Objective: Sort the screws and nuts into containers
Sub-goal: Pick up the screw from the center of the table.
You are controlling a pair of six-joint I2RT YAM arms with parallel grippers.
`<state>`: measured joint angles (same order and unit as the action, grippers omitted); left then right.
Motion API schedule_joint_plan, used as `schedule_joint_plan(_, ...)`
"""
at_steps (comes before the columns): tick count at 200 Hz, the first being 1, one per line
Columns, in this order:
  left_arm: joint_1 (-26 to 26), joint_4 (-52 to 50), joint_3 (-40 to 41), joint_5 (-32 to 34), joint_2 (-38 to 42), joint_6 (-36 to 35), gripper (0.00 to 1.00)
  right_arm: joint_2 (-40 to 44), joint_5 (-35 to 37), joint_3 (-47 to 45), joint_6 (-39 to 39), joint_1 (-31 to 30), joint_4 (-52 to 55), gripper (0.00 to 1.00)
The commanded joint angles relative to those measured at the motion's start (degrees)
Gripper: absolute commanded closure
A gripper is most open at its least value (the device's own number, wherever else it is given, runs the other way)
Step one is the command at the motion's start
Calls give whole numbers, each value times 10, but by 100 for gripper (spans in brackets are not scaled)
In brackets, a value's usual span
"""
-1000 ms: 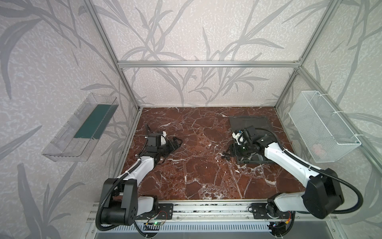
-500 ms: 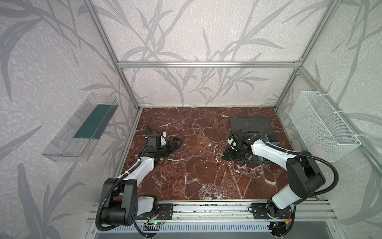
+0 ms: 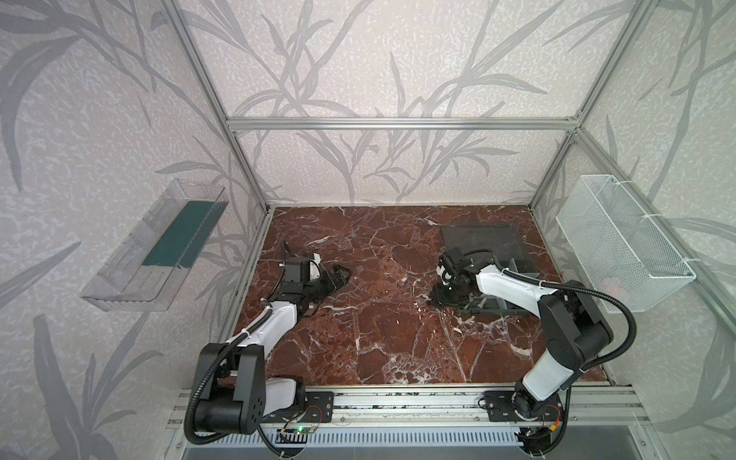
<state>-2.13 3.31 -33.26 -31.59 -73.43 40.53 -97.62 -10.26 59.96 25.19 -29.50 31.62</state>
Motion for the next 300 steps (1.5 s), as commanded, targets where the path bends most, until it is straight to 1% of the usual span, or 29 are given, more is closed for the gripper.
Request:
schedule_joint_plan(1, 4, 1, 6, 0, 7, -6, 1, -21, 27, 20, -8, -6, 20, 47)
schedule_joint_plan(30, 5, -1, 4, 0, 8, -7, 1, -32, 48, 32, -13, -11, 38, 51)
schedule_joint_plan(145, 5, 2, 2, -2, 5, -6, 1, -59, 71, 39, -19, -23, 56, 58)
schedule_joint_plan(162, 6, 1, 3, -1, 5, -6, 1, -64, 73, 42, -19, -24, 59, 61)
schedule_joint_plan(180, 6, 0, 4, 0, 7, -7, 1, -62, 77, 44, -21, -26, 68, 68)
schedule_joint_plan(187, 6, 0, 5, 1, 8, -7, 1, -58, 79, 44, -21, -27, 68, 71)
schedule_joint_plan(204, 6, 0, 4, 1, 7, -7, 1, -49, 80, 40, -22, -26, 70, 84)
schedule_joint_plan(227, 6, 0, 5, 0, 7, -6, 1, -30, 73, 40, -26, -26, 75, 90)
schedule_joint_plan(253, 7, -2, 5, 0, 11, -7, 1, -5, 70, 47, -35, -25, 94, 94)
schedule_joint_plan(265, 7, -3, 6, 2, 14, -7, 1, 25, 74, 51, -43, -24, 109, 94)
schedule_joint_plan(300, 7, -5, 6, 2, 14, -8, 1, 98, 80, 44, -50, 7, 135, 94)
